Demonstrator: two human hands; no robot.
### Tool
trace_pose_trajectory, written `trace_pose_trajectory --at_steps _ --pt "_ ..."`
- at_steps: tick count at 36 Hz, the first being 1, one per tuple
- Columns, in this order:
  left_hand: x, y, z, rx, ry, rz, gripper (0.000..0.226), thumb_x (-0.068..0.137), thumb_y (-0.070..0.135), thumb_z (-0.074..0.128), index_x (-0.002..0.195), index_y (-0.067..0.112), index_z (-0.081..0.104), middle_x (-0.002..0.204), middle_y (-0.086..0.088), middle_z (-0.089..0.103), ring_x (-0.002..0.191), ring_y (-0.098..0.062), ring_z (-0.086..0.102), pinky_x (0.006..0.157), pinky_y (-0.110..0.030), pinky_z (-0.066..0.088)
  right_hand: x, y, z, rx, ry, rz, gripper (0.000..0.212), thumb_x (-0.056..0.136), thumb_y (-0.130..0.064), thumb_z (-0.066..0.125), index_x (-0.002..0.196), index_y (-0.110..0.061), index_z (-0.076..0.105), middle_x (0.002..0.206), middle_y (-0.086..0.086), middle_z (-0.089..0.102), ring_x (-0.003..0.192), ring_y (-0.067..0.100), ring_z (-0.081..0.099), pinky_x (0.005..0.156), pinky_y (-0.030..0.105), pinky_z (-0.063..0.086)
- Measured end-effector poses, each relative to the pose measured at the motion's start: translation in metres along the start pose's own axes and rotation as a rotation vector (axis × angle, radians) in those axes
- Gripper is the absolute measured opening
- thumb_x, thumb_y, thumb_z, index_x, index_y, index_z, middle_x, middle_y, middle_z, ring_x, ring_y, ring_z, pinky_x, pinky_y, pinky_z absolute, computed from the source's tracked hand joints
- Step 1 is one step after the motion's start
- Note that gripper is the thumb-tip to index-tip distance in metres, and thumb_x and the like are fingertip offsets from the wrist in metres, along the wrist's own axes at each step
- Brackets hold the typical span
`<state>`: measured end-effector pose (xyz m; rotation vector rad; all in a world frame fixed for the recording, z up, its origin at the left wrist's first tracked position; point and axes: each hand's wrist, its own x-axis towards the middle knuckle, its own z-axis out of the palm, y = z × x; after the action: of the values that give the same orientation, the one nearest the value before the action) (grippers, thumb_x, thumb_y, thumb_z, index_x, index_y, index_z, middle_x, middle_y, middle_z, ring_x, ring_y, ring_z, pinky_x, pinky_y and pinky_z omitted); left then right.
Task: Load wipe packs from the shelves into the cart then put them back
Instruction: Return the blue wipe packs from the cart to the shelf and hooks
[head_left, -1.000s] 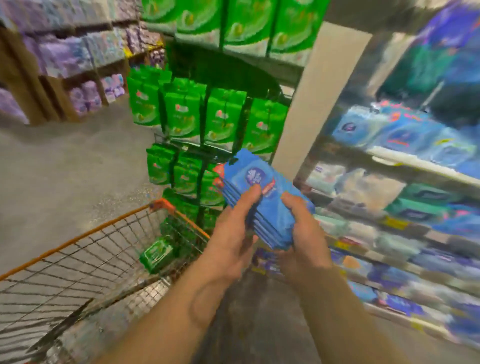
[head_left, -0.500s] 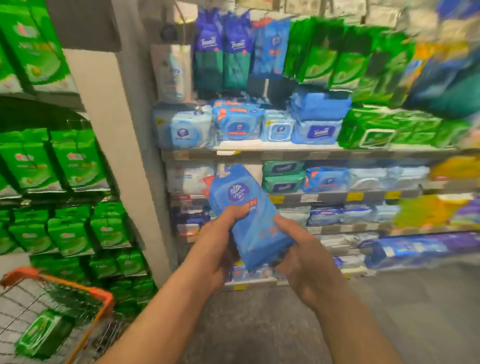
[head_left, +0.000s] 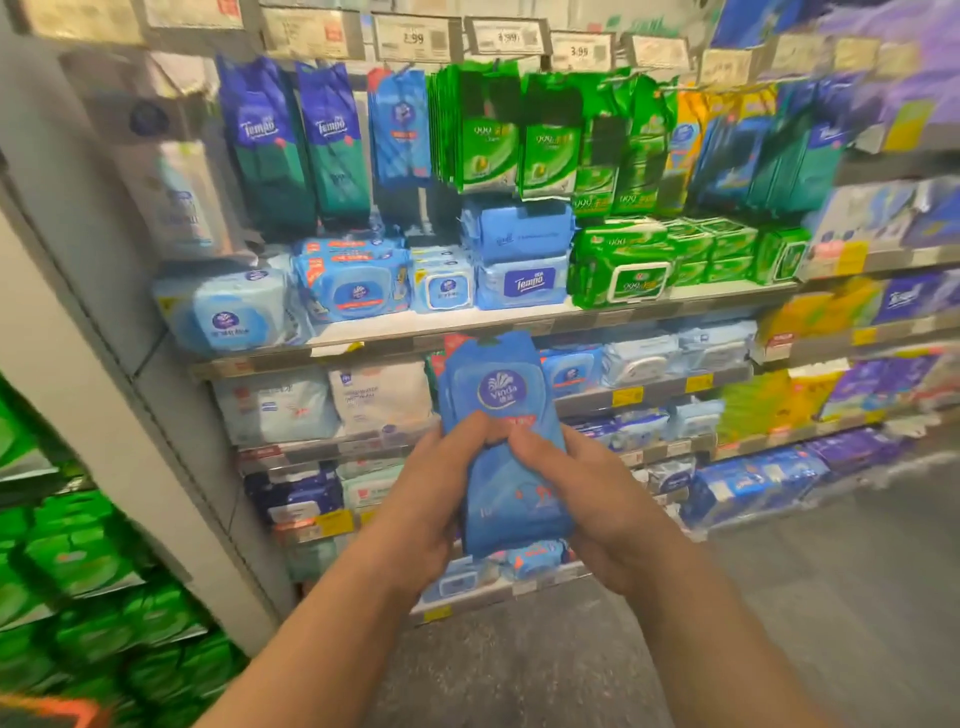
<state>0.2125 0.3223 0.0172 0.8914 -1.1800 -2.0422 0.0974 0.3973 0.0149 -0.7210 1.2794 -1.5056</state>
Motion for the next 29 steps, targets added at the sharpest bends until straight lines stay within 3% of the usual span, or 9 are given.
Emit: trace_pose_trajectory --at_steps 4,7,10,14,18,22,26,29 --pt "0.021 0.006 0.008 -0.070 0.028 -0.005 0.071 0.058 0.033 0.081 0.124 0.010 0.066 0.107 -0.019 0.076 0.085 -0.032 0.075 0.066 -0.039 0.061 0.020 -0.002 -0.004 0.008 0.046 -0.029 0.051 0.074 -0.038 0.073 0.119 -0.014 0.067 0.111 0.017 0.075 0.107 0.042 0.070 0.094 0.057 0.056" --pt "0.040 0.012 0.007 -0.089 0.020 -0.023 0.062 0.073 0.030 0.078 0.129 0.010 0.062 0.110 -0.019 0.076 0.089 -0.033 0.075 0.067 -0.040 0.062 0.040 -0.006 -0.006 0.024 0.068 -0.056 0.047 0.075 -0.035 0.072 0.118 -0.014 0.068 0.109 0.015 0.076 0.105 0.040 0.070 0.089 0.051 0.058" --pt "0.060 0.023 0.004 -0.098 -0.005 -0.031 0.070 0.065 0.028 0.083 0.130 0.012 0.062 0.111 -0.018 0.076 0.092 -0.034 0.075 0.071 -0.043 0.063 0.062 -0.013 -0.007 0.015 0.051 -0.076 0.047 0.077 -0.034 0.071 0.120 -0.015 0.067 0.109 0.014 0.076 0.103 0.038 0.072 0.086 0.047 0.059" --pt "0.089 0.042 -0.004 -0.136 -0.023 0.003 0.065 0.063 0.031 0.077 0.124 0.012 0.067 0.107 -0.017 0.077 0.089 -0.033 0.076 0.069 -0.041 0.063 0.100 -0.027 -0.002 -0.107 0.037 -0.095 0.047 0.077 -0.040 0.078 0.118 -0.019 0.069 0.108 0.010 0.077 0.102 0.033 0.073 0.090 0.050 0.059" --pt "0.121 0.062 -0.019 -0.171 0.052 0.058 0.069 0.064 0.034 0.075 0.128 0.009 0.065 0.110 -0.018 0.076 0.099 -0.036 0.074 0.074 -0.042 0.063 0.144 -0.041 0.012 -0.259 0.129 -0.152 0.060 0.064 -0.054 0.085 0.112 -0.024 0.067 0.106 0.004 0.077 0.095 0.025 0.075 0.088 0.051 0.060" --pt "0.148 0.085 -0.033 -0.160 0.068 0.101 0.068 0.065 0.031 0.079 0.128 0.009 0.065 0.111 -0.018 0.076 0.096 -0.035 0.074 0.069 -0.039 0.062 0.178 -0.051 0.026 -0.303 0.140 -0.187 0.034 0.083 -0.037 0.082 0.106 -0.018 0.065 0.101 0.008 0.076 0.090 0.026 0.076 0.085 0.052 0.060" --pt "0.168 0.105 -0.040 -0.142 0.036 0.161 0.062 0.068 0.035 0.081 0.122 0.010 0.069 0.109 -0.017 0.077 0.094 -0.033 0.076 0.071 -0.040 0.063 0.203 -0.060 0.034 -0.264 0.084 -0.224 0.024 0.092 -0.033 0.071 0.106 -0.015 0.066 0.097 0.008 0.077 0.092 0.033 0.074 0.081 0.050 0.061" --pt "0.179 0.115 -0.044 -0.139 0.026 0.192 0.054 0.073 0.038 0.073 0.120 0.012 0.070 0.109 -0.014 0.077 0.097 -0.032 0.076 0.073 -0.039 0.064 0.223 -0.066 0.035 -0.287 0.070 -0.267 0.019 0.097 -0.031 0.066 0.102 -0.013 0.066 0.084 0.000 0.076 0.073 0.018 0.072 0.067 0.031 0.060"
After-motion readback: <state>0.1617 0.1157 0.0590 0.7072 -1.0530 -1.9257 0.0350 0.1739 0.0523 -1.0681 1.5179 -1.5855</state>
